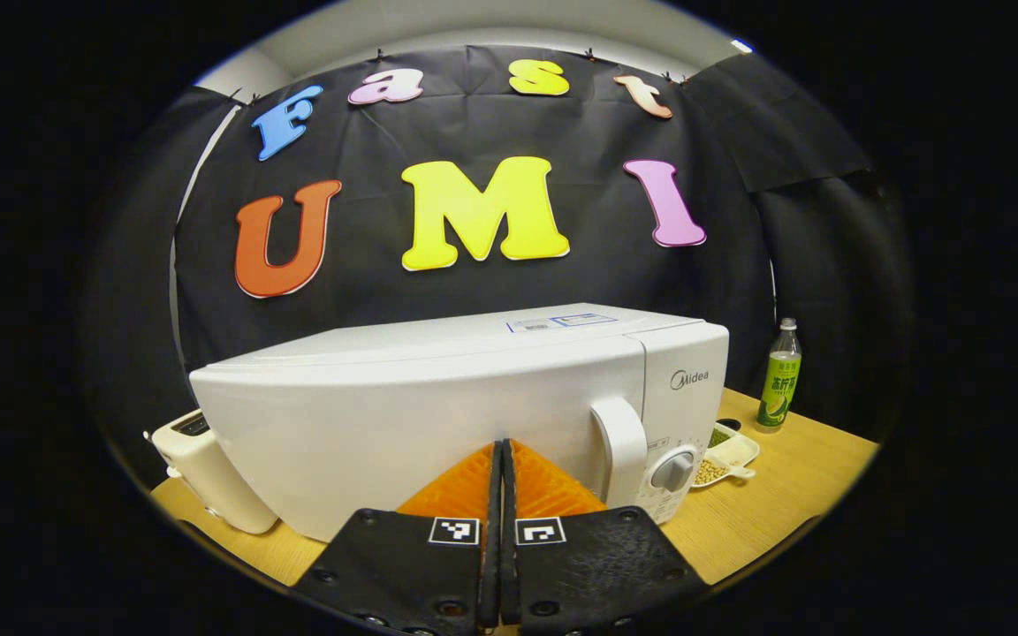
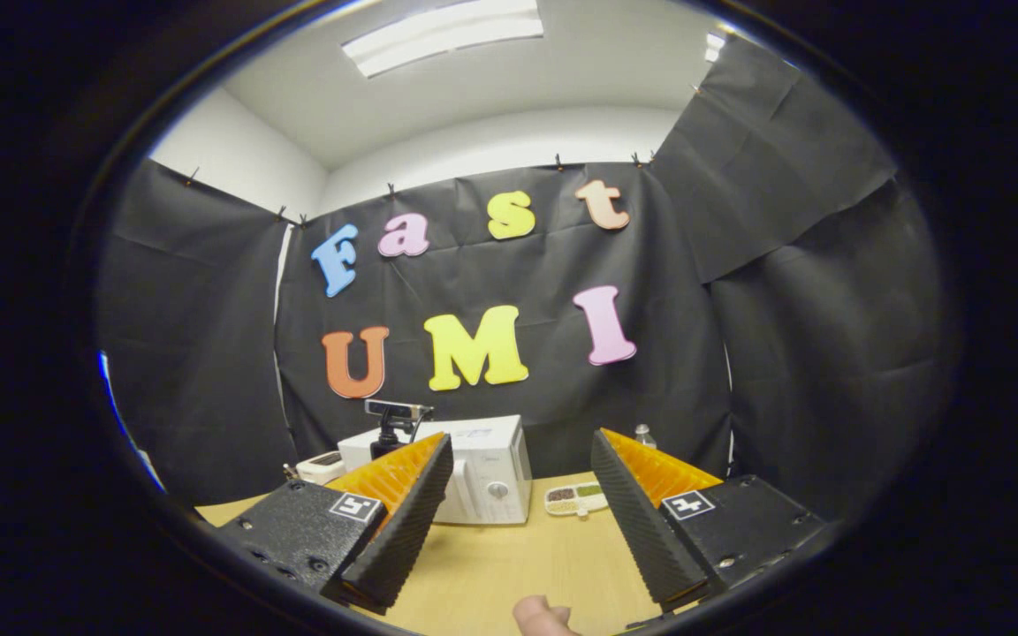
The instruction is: Open the microwave oven with the left hand, put the food in, and close the microwave oven.
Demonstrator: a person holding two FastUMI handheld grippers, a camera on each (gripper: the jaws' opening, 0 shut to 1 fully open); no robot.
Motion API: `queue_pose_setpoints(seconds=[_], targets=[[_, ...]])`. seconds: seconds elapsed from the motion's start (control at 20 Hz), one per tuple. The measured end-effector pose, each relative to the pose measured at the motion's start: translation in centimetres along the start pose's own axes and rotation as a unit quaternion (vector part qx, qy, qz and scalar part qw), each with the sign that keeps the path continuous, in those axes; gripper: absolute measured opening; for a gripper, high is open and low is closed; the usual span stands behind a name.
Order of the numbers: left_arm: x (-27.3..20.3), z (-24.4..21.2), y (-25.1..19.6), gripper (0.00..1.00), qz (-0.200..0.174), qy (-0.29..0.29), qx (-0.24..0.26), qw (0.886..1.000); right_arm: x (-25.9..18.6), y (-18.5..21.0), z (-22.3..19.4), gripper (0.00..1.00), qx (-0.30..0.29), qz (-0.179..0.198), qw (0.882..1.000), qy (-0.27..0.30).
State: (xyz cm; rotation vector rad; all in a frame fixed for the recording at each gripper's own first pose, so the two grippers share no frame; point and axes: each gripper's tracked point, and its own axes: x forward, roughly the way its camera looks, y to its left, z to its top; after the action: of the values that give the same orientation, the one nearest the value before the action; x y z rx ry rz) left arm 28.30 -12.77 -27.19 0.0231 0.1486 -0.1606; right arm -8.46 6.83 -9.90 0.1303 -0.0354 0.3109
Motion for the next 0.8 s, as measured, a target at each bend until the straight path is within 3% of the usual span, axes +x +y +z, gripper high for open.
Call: queue_pose_setpoints(seconds=[0.05,0.15,0.2,0.3,0.35,0.4,0.5,0.55,0.6,0.65,0.8], targets=[[-0.5,-0.3,-0.1,0.0,-0.004,0.01,-0.006,1.0,0.0,0.1,-0.1,1.0,-0.003,-0.002,1.0,0.003],[-2.0,0.0,0.3,0.0,-0.008,0.019,-0.013,1.0,0.1,0.3,-0.3,1.0,-0.004,-0.002,1.0,0.009],[-3.0,0.2,0.4,0.0,-0.011,0.022,-0.016,1.0,0.2,0.5,-0.3,0.91,-0.005,0.0,1.0,0.013],[-5.3,1.6,0.6,0.01,-0.021,0.019,-0.017,0.999,0.2,0.4,-0.4,0.91,-0.01,-0.002,1.0,0.02],[-7.1,2.6,0.1,0.08,-0.04,0.014,-0.024,0.999,0.3,-0.1,-0.3,0.91,-0.012,-0.01,1.0,0.022],[-9.0,3.8,-0.5,0.35,-0.054,0.007,-0.032,0.998,0.3,-0.4,-0.1,0.9,-0.014,-0.019,0.999,0.022],[-12.8,6.5,0.0,0.97,-0.046,-0.015,-0.028,0.998,0.2,-0.8,0.3,0.91,-0.016,-0.033,0.999,0.024],[-14.5,7.8,0.4,0.97,-0.034,-0.029,-0.017,0.999,0.2,-0.9,0.7,0.91,-0.016,-0.037,0.999,0.021],[-16.6,9.1,0.6,0.88,-0.024,-0.04,-0.006,0.999,0.1,-0.9,1.1,0.91,-0.015,-0.039,0.999,0.018],[-18.5,10.2,1.0,0.97,-0.008,-0.048,0.003,0.999,0.1,-0.9,1.6,1.0,-0.013,-0.04,0.999,0.015],[-24.0,11.7,2.4,0.96,0.044,-0.043,0.028,0.998,-0.5,-1.2,3.3,1.0,-0.007,-0.043,0.999,-0.001]])
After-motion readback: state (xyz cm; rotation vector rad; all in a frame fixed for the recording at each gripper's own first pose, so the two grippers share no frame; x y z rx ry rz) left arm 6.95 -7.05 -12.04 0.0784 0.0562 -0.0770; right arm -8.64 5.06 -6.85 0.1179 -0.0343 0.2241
